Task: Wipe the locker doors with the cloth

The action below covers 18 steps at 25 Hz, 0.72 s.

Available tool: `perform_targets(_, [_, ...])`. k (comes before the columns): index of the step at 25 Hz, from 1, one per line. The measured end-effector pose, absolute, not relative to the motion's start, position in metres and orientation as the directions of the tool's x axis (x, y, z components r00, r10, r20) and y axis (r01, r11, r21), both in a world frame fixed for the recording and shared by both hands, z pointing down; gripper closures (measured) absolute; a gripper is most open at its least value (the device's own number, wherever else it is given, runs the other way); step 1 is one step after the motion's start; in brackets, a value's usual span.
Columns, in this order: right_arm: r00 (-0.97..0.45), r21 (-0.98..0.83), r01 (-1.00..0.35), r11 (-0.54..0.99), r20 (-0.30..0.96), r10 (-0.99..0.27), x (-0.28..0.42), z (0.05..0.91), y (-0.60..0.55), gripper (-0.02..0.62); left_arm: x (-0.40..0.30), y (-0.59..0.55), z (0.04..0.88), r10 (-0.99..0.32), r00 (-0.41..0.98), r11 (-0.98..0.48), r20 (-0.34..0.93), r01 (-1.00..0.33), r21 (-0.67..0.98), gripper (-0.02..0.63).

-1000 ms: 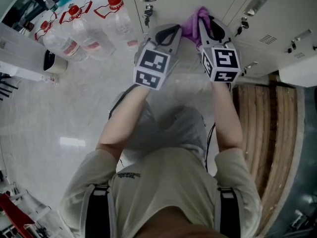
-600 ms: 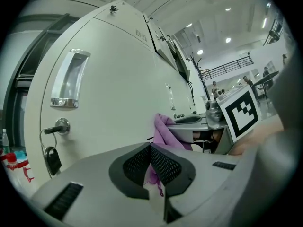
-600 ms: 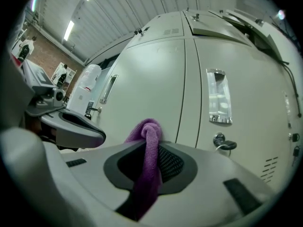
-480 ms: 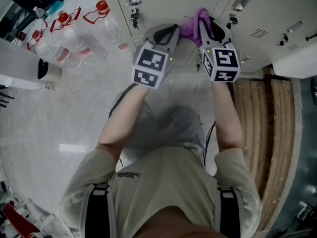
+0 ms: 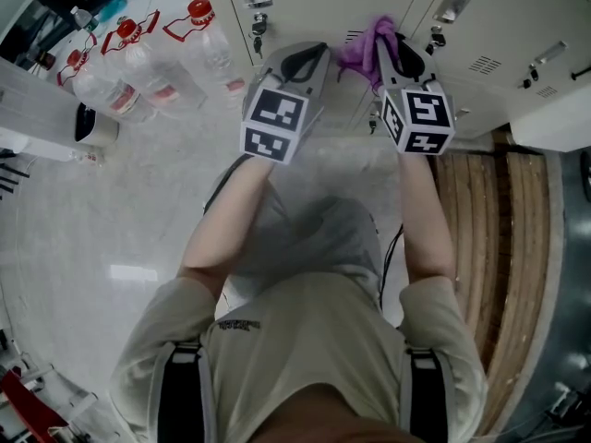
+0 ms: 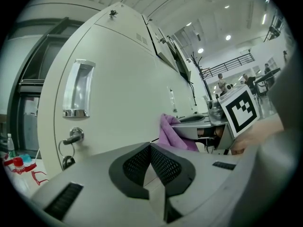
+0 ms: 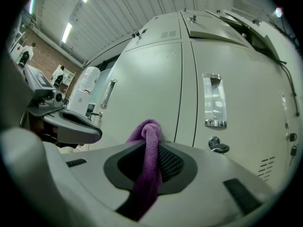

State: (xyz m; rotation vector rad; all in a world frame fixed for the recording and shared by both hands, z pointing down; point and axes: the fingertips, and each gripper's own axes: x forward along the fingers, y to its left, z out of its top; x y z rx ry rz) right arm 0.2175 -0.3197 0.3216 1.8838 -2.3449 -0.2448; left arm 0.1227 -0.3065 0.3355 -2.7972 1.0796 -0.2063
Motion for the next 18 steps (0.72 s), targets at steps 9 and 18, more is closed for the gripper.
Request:
perform_targets(9, [-0.259, 0.22, -0.947, 0.233, -0.1, -0.961, 0.204, 0.274, -0.287, 0.537, 0.097, -0.29, 0.293, -0.699, 0.715, -0.701, 0.008, -0.683, -0.204, 0.604])
perform_targets(18, [-0.333, 0.27, -0.925, 0.269, -0.228, -0.915, 0.178, 0.214, -0.225, 0.538, 0.069, -0.244, 0.232, -0.685, 0.72, -0.68, -0.113, -0.688, -0.253, 0.604])
